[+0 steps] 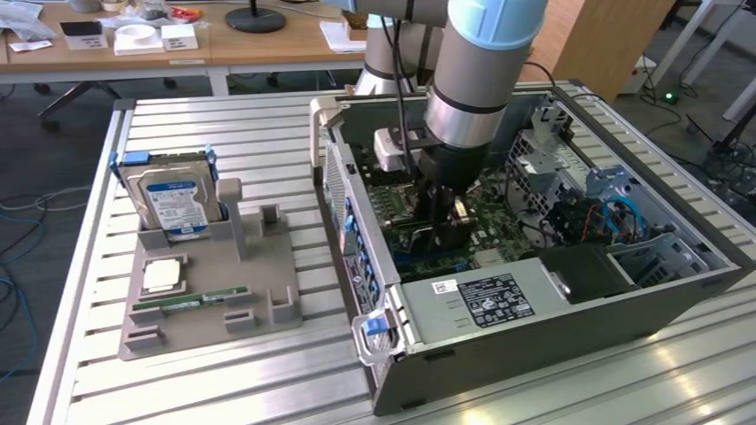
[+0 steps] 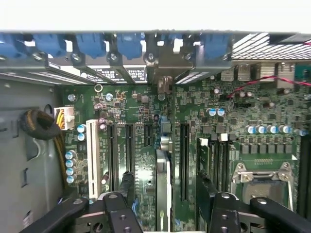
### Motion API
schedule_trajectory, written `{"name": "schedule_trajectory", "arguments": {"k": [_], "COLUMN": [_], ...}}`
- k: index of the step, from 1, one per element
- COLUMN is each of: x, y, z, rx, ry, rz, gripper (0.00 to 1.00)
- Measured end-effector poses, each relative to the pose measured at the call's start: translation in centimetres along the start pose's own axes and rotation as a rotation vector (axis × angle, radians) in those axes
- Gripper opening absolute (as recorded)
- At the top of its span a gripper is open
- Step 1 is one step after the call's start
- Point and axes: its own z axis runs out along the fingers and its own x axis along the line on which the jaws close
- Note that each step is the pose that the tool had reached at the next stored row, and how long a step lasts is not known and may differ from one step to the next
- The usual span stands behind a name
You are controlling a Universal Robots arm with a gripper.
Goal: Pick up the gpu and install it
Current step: 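Insert the gpu into the slot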
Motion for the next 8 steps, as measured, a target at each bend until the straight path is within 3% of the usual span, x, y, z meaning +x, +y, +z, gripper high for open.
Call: {"name": "schedule_trajectory", "arguments": {"k": [8], "x": [-0.1], "y": [-0.07], "z": [-3.08], "rx": [-0.0001], "ry": [0.0000], "rz": [0.000], "gripper": [0.63]}}
